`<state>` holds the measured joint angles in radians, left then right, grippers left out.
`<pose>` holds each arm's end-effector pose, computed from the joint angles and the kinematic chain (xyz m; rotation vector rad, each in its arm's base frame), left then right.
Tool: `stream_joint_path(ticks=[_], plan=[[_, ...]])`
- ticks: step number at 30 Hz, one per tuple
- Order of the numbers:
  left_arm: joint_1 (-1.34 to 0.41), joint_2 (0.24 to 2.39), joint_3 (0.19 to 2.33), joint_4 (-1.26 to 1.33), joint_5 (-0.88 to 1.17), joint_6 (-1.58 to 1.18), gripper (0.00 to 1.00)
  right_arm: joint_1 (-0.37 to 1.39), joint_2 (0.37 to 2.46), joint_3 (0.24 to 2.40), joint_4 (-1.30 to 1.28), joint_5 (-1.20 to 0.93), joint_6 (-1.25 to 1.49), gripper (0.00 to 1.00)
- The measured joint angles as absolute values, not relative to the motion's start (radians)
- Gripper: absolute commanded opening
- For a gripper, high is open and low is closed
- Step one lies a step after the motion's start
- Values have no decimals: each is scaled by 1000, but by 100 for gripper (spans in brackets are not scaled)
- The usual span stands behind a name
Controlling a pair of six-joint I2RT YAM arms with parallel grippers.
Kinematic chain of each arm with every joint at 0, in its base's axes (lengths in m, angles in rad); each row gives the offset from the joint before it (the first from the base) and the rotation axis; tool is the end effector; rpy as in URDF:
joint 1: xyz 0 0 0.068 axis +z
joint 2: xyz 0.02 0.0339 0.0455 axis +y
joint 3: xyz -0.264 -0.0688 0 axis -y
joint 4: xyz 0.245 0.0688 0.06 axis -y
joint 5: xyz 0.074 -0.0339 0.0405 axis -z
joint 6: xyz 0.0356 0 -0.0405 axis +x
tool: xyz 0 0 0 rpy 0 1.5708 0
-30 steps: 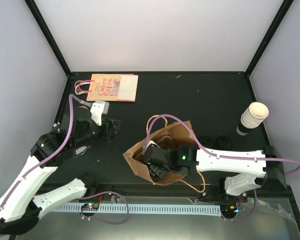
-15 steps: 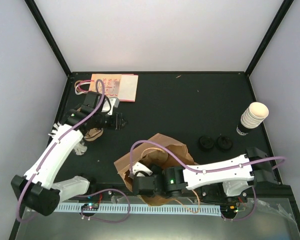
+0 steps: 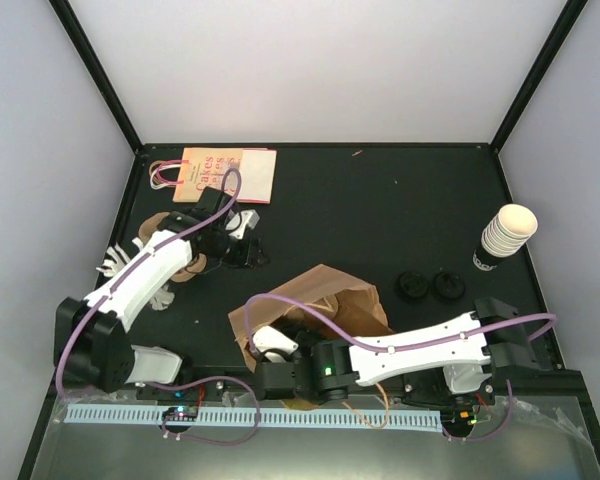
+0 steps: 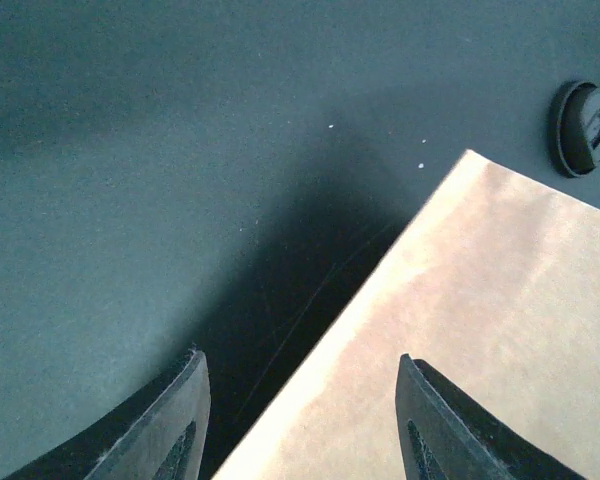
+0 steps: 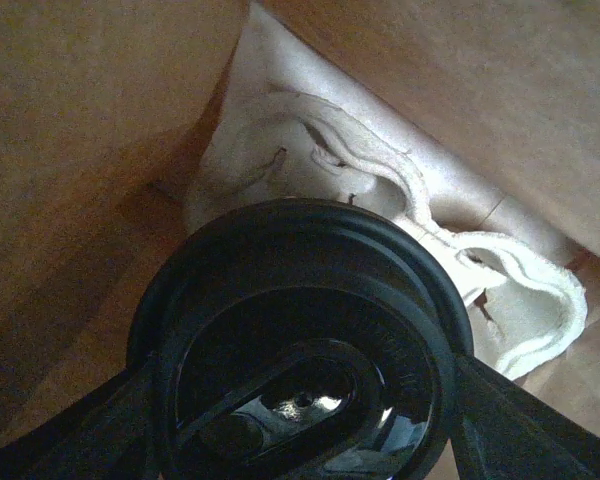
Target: Pack the takeout coffee
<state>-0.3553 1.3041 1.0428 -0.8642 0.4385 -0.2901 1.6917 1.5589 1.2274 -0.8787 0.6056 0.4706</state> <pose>0.2276 -0.1006 0.2670 0.2287 2.7488 -0.7800 -0.0166 0.3047 0.2578 -1.2876 2.0830 0.0341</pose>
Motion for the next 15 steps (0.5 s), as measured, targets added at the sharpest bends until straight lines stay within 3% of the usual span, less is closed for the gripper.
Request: stream_joint_path(ticks=[7,15], plan=[[-363,1392,1045,-821,463,-283,53,1706,1645,1299,-895,679,441,54],[-367,1401,1091,-813,479,-269,54,1680,1555,1259,-866,685,389,54]])
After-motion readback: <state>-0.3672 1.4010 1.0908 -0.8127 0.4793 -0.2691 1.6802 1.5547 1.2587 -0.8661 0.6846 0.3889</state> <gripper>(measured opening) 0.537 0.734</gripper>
